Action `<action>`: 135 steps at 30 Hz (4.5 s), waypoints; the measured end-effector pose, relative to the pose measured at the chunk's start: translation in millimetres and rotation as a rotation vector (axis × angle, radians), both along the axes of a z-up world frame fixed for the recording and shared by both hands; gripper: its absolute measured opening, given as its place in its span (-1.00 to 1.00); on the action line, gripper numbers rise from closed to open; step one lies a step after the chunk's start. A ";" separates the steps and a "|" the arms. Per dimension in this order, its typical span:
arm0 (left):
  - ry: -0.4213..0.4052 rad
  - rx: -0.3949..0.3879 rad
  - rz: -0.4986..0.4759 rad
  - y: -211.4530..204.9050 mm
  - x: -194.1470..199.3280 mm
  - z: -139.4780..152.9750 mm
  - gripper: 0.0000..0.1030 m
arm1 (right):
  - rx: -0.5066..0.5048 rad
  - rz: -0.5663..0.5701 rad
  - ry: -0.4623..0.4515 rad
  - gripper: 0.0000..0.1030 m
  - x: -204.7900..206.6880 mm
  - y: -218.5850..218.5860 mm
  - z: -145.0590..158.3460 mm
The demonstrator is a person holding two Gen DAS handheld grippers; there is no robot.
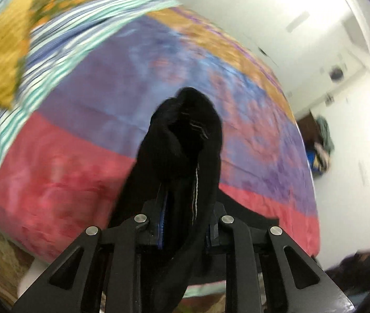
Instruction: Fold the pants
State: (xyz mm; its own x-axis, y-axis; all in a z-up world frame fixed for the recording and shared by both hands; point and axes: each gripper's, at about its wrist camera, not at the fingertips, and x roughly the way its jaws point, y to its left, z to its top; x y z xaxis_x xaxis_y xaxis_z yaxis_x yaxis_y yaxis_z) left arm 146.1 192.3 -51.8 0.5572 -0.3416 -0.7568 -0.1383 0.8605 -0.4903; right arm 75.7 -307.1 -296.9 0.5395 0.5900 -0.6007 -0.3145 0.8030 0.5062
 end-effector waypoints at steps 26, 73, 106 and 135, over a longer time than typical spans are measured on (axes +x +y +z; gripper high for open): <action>-0.056 0.320 -0.080 -95.9 -36.8 -66.0 -0.58 | 0.184 -0.001 -0.024 0.97 -5.0 -19.8 35.7; -0.343 0.295 0.065 -86.5 -88.8 -73.4 0.43 | 0.257 0.320 0.273 -0.61 87.2 77.6 41.3; -0.143 0.433 0.024 -88.8 -32.3 -118.0 0.67 | -0.249 -0.328 0.067 0.99 80.1 -129.4 28.5; -0.037 0.491 -0.021 -74.0 19.9 -194.0 0.98 | -0.495 -0.508 0.216 1.00 161.5 -182.3 -66.0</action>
